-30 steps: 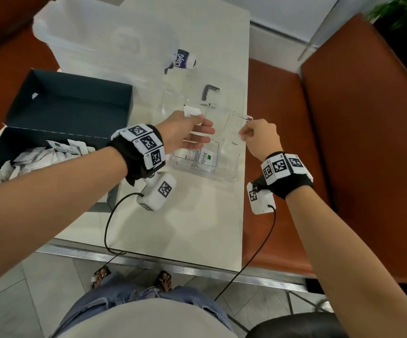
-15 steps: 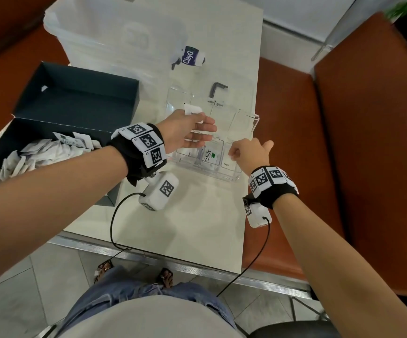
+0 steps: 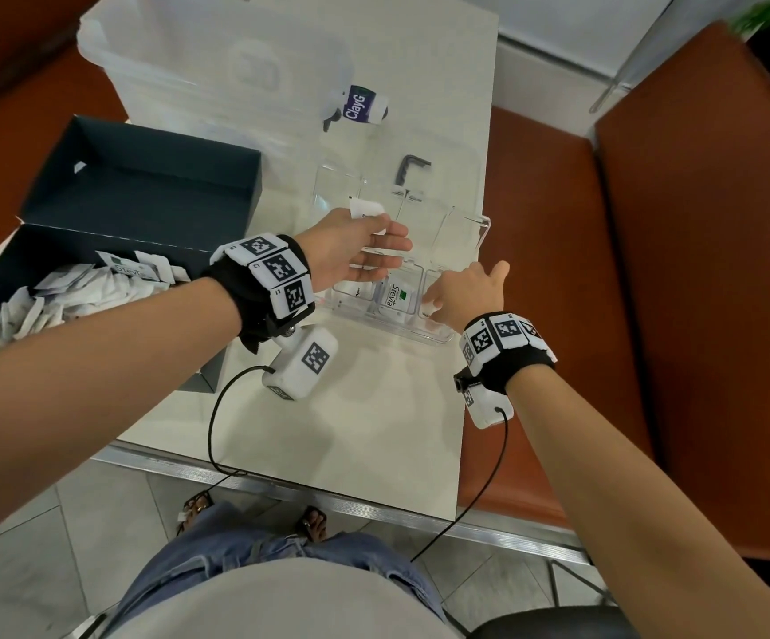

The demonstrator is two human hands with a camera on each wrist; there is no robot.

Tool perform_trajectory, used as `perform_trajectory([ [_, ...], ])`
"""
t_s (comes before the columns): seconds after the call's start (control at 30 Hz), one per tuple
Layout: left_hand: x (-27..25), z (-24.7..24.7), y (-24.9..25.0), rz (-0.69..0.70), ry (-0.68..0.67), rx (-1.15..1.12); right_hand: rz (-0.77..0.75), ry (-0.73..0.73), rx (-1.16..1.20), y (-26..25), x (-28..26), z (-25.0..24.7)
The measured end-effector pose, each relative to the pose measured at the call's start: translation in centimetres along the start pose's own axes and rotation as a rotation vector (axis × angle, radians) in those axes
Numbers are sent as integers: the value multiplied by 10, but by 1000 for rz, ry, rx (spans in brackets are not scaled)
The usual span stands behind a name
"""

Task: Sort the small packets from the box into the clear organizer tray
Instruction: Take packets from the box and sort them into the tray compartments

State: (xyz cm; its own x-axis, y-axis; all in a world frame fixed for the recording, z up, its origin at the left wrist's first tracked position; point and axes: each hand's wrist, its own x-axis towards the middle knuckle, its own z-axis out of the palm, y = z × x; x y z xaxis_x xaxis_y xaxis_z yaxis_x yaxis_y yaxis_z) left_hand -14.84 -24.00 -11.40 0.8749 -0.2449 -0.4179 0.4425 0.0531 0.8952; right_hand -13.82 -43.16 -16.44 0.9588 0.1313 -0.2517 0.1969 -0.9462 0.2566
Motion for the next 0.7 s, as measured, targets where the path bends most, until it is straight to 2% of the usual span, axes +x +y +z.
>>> perform_trajectory([
  [0.17, -1, 1, 2, -21, -32, -21, -10, -43, 2, 0, -4, -9],
  [0.23, -2, 1, 4, -38, -53, -33, 27, -16, 69, 2, -9, -20],
  [0.33, -3, -2, 6, -70, -89, -52, 90, 177, 387, 5, -18, -45],
  [0.4, -3, -3, 7, -79, -110, -26, 70, 291, 634, 3, -25, -64],
  [0.47, -3, -3, 7, -74, -129, 19, 33, 345, 834, -4, -29, -81],
  [0.63, -6, -2, 11, -22, -188, 114, -26, 220, 1101, -24, -30, -98],
  [0.7, -7, -7, 13, -5, -184, 147, -16, 238, 1178, -27, -28, -102],
])
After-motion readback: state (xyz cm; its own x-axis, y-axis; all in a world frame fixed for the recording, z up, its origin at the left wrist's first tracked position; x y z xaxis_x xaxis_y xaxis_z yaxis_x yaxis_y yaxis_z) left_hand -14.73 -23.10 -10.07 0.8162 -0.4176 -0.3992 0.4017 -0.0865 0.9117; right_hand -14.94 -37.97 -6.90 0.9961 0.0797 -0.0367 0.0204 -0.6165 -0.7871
